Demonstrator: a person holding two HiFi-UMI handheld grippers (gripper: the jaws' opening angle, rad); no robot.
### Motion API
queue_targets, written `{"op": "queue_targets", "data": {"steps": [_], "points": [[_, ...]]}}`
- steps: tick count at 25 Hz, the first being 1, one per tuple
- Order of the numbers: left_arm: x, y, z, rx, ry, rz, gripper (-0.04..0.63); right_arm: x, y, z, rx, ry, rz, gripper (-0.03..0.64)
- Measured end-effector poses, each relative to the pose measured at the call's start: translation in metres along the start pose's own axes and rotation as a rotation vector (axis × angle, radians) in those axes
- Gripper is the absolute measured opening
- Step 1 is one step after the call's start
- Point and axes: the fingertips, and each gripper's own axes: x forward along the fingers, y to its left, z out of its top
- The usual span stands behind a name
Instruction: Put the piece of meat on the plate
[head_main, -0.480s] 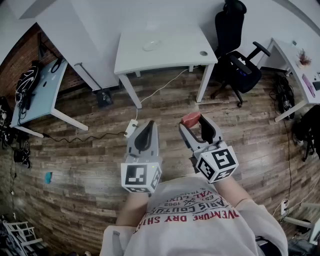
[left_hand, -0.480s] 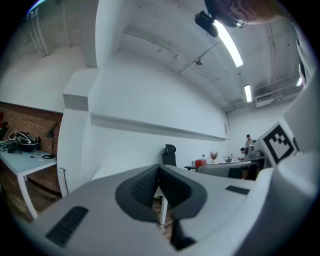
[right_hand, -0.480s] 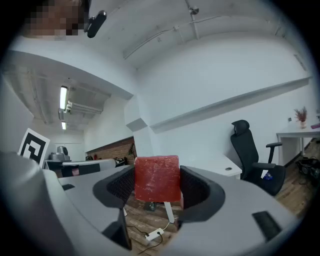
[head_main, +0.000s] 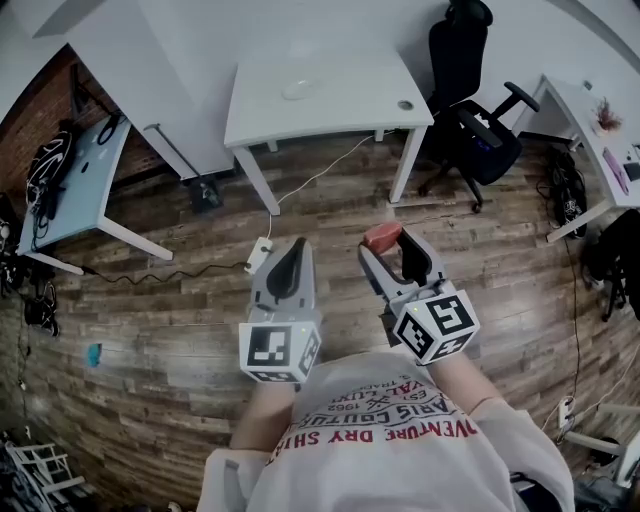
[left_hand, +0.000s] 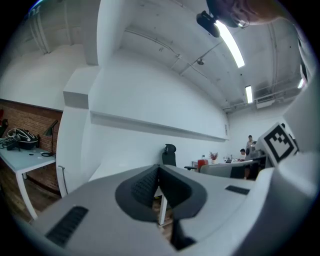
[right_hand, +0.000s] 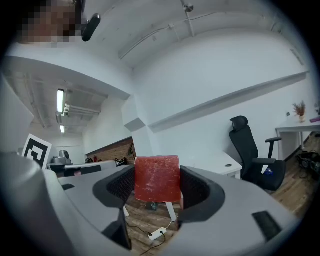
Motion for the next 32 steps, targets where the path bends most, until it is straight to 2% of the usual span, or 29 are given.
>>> {"op": "queue_targets", "data": {"steps": [11,19,25,32], "points": [[0.006,-0.033,-0.014,-0.007,0.018,0.008,0.005,-0.028,-0.032,-0.006,0.015,0.015,0.001,0.287],[0.002,-0.052,-0.019,-0.013,0.005,0.045,0.005,-0.044,-0.049,-0.003,-0.028,0.008,0.022,0.285],[0.003,-0.043,-0.019,-0.004,0.011,0.052,0.005,-0.036,-0.047,-0.002,-0.037,0.003,0.038,0.285],[0.033,-0.011,-0.021,-0.011,0.006,0.011,0.005,0.004,-0.047,-0.004,-0.038,0.009,0.015,0.285]]}}
